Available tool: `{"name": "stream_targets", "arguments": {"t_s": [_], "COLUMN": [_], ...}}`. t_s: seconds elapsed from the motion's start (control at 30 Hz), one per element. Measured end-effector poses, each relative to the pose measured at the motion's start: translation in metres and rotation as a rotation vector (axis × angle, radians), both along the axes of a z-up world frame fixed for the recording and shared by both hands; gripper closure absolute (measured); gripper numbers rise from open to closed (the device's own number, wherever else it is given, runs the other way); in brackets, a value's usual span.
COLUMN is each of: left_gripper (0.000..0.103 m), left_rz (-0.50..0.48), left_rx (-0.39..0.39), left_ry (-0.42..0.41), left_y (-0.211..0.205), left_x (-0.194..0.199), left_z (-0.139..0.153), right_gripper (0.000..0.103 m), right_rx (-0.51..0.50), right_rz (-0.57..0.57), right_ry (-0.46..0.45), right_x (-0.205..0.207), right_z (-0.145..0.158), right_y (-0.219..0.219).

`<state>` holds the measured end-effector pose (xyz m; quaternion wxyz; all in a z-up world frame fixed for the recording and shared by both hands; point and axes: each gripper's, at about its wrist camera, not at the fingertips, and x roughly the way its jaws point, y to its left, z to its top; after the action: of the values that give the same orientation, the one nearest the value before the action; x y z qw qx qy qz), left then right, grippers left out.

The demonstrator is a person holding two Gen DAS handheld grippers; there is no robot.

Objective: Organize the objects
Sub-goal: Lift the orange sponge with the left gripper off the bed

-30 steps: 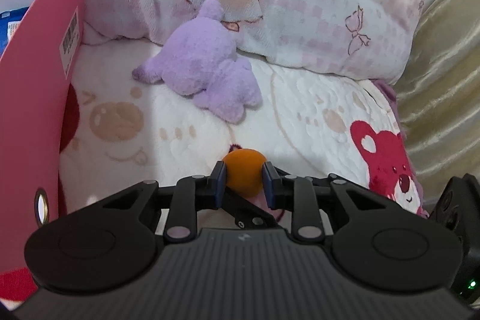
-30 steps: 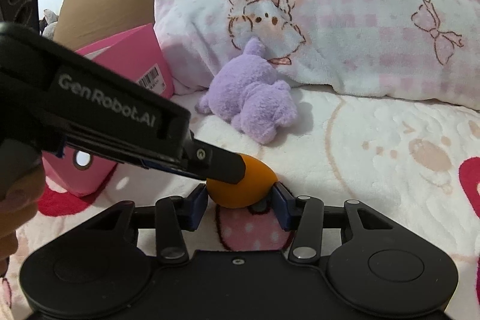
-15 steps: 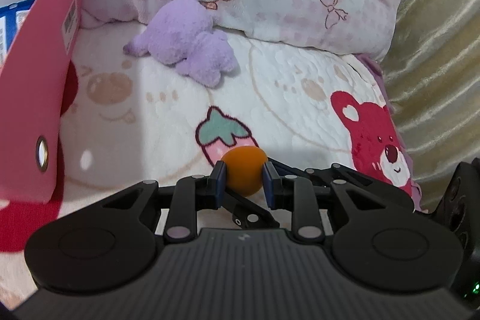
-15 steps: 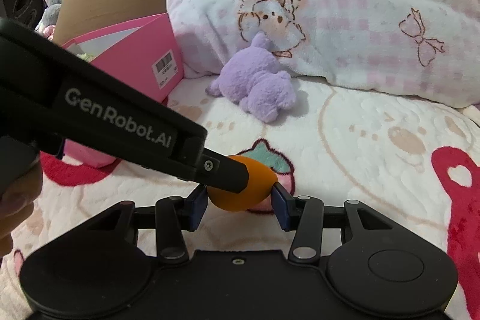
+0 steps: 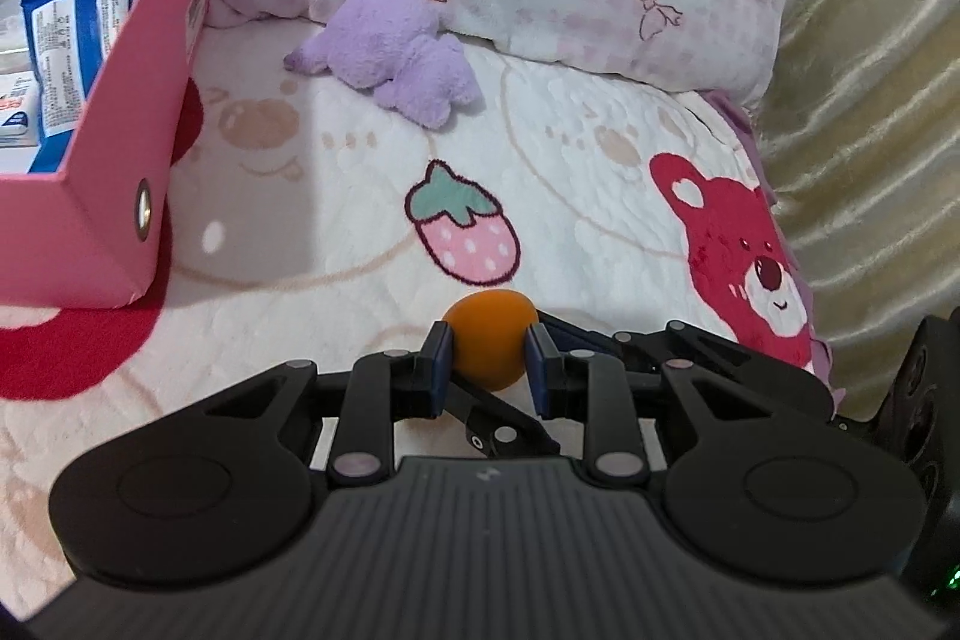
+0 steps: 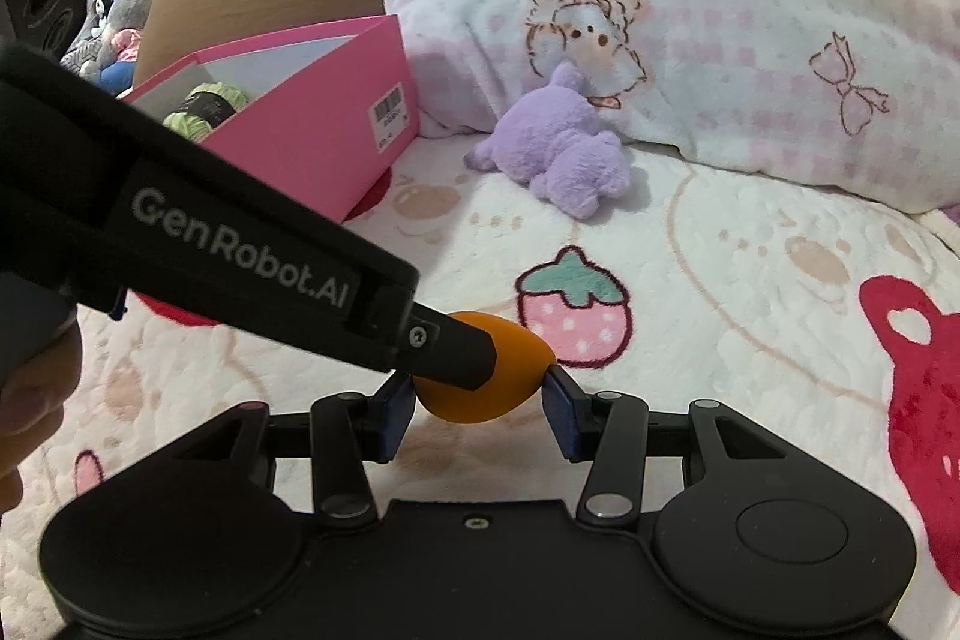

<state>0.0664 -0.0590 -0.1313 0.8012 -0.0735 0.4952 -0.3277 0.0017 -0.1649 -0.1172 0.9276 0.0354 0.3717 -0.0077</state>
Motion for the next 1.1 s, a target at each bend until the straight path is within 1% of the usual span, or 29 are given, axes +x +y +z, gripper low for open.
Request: {"name": "stream_targets", "arguments": {"t_s": [0.1, 0.2, 0.3, 0.4, 0.5, 0.63, 0.77, 0.97, 1.1], "left_gripper": [0.078, 0.078, 0.078, 0.078, 0.078, 0.078, 0.078, 0.078, 0.078], "left_rz": [-0.001, 0.008, 0.005, 0.007, 0.009, 0.013, 0.005, 0.006, 0.015], "left_rx": [0.001, -0.005, 0.007, 0.02, 0.018, 0.026, 0.041, 0.042, 0.051], "left_ry": [0.004, 0.027, 0.048, 0.052, 0.05, 0.043, 0.018, -0.013, -0.014], "left_y": [0.005, 0.013, 0.021, 0.03, 0.039, 0.049, 0.057, 0.072, 0.084], "left_x": [-0.007, -0.015, -0.024, -0.03, -0.033, -0.038, -0.047, -0.056, -0.06], "left_z": [0.003, 0.004, 0.001, 0.002, 0.007, 0.014, 0.024, 0.049, 0.062], "right_gripper": [0.051, 0.05, 0.05, 0.049, 0.049, 0.049, 0.049, 0.049, 0.049], "right_rx": [0.014, 0.06, 0.061, 0.048, 0.086, 0.111, 0.145, 0.108, 0.106], "right_rz": [-0.008, -0.028, -0.024, -0.002, -0.002, 0.007, 0.01, 0.029, 0.04], "right_ry": [0.005, 0.015, 0.034, 0.039, 0.032, 0.028, 0.043, 0.028, 0.056], "right_x": [-0.006, -0.016, -0.023, -0.027, -0.03, -0.033, -0.034, -0.038, -0.035], "right_z": [0.004, 0.004, 0.002, 0.004, 0.008, 0.012, 0.021, 0.045, 0.059], "right_y": [0.006, 0.012, 0.023, 0.035, 0.038, 0.045, 0.05, 0.068, 0.08]}}
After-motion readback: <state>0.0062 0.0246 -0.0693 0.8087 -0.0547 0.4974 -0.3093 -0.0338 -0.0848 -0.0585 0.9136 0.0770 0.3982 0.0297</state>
